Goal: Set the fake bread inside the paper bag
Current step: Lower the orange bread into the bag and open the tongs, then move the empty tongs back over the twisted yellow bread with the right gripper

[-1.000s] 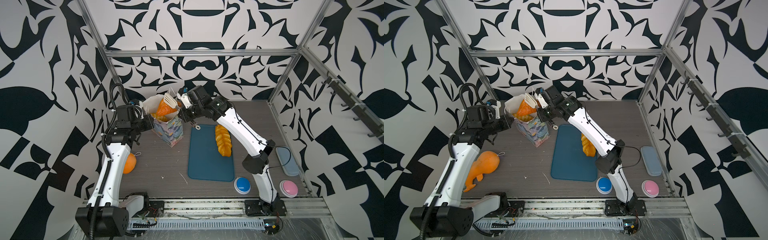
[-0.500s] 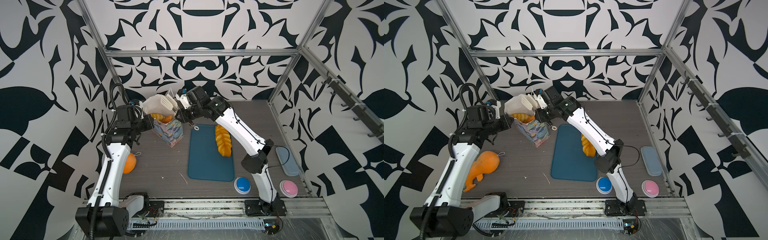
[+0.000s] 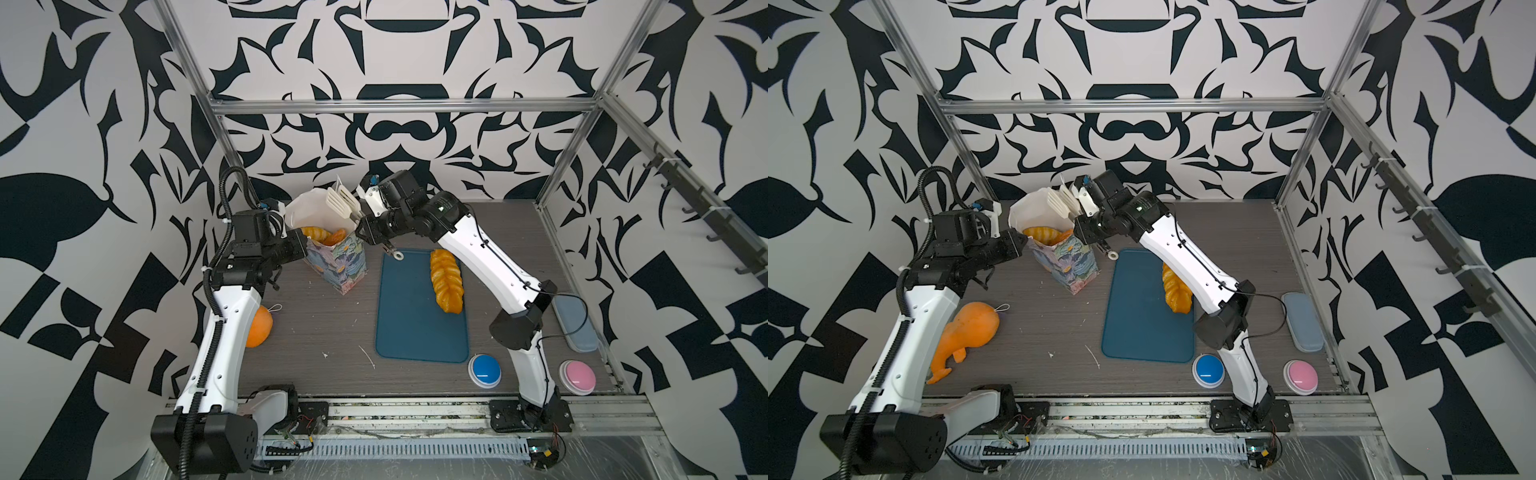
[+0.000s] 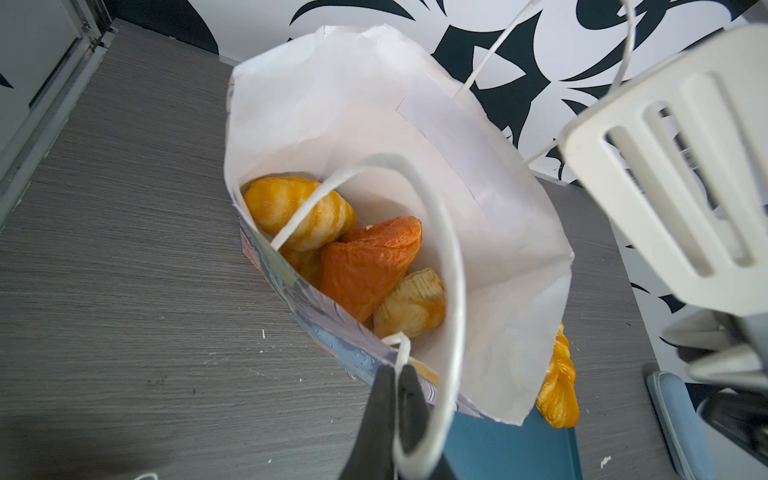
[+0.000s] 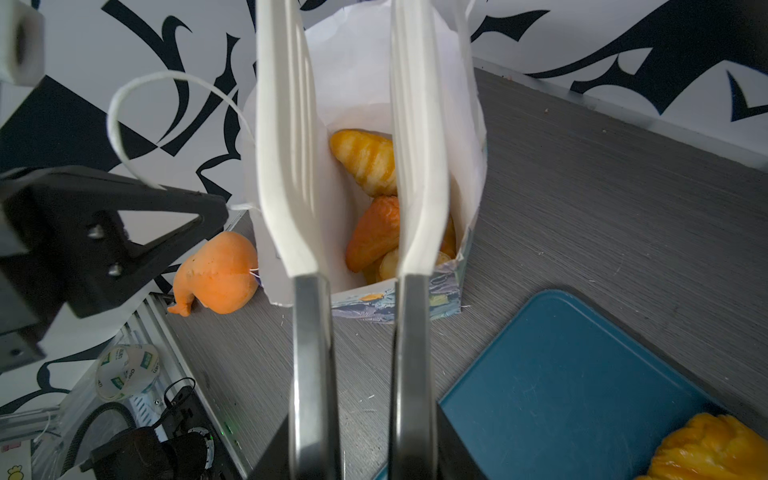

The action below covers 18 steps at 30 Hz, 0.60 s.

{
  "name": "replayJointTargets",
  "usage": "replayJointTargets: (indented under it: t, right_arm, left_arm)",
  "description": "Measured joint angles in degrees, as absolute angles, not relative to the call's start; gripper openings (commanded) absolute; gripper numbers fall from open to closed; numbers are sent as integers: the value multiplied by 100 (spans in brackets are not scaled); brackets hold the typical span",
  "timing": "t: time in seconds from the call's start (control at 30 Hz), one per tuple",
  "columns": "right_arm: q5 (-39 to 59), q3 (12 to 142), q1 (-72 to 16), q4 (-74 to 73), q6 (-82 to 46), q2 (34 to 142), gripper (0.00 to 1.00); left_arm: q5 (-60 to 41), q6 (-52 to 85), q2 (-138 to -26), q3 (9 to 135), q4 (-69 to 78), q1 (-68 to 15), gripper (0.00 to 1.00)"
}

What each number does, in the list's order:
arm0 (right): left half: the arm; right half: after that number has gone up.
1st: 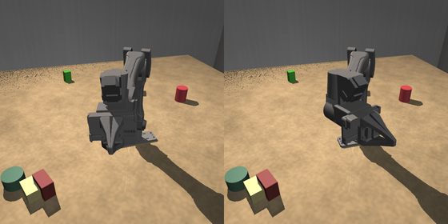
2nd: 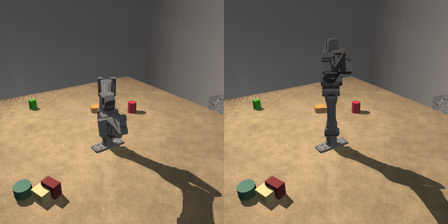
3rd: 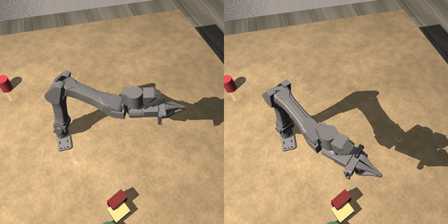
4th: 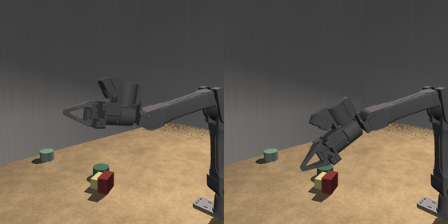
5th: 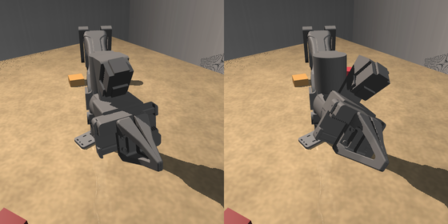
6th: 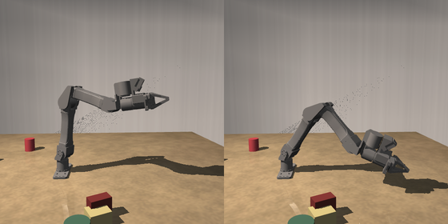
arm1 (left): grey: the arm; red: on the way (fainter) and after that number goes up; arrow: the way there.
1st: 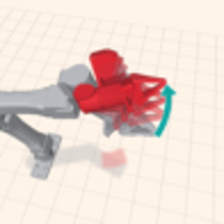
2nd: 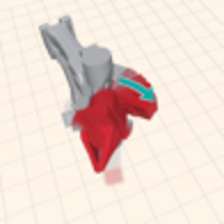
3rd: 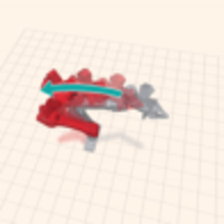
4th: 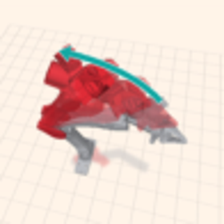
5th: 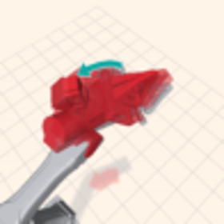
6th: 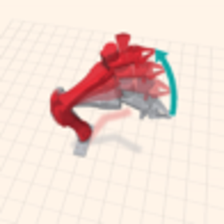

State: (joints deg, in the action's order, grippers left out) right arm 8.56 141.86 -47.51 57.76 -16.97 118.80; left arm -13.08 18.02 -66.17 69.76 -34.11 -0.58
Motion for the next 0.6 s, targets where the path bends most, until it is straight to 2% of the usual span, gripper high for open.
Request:
replayJointTargets:
  t: [0.6]
  right_arm:
    - [34,12049,-4676,5769,-1577,9887,39]
  left_arm:
    - [-1313,1802,-6617,6976,-3411,-47,0]
